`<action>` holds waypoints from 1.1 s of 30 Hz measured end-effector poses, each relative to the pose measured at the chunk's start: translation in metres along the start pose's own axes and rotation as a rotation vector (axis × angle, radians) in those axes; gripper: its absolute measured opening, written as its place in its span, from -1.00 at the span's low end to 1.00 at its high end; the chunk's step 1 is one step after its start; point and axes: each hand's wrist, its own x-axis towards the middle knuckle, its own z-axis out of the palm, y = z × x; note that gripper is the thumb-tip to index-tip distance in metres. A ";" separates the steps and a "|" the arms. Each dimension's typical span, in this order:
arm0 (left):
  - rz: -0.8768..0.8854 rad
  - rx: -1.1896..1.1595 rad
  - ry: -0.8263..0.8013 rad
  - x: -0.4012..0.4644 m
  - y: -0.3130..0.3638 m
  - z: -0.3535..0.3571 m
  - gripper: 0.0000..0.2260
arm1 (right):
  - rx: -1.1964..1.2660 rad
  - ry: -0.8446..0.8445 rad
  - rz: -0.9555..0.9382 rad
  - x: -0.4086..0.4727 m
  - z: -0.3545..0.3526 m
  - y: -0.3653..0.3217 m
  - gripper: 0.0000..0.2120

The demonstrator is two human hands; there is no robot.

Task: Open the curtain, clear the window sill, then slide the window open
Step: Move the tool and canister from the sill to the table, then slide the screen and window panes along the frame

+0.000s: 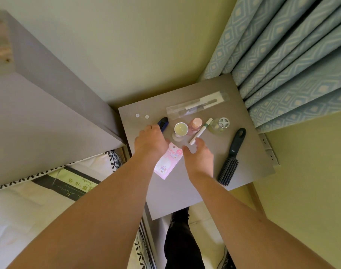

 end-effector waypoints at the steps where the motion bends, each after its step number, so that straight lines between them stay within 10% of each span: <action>1: -0.013 0.005 -0.031 -0.008 0.004 -0.004 -0.58 | -0.006 0.002 0.006 -0.007 -0.010 0.000 -0.57; 11: 0.141 0.155 -0.358 -0.097 0.111 -0.031 -0.50 | -0.018 0.080 0.091 -0.061 -0.149 0.022 -0.49; 33: 1.024 0.684 -0.380 -0.445 0.441 0.057 -0.53 | 0.275 0.558 0.454 -0.308 -0.463 0.272 -0.49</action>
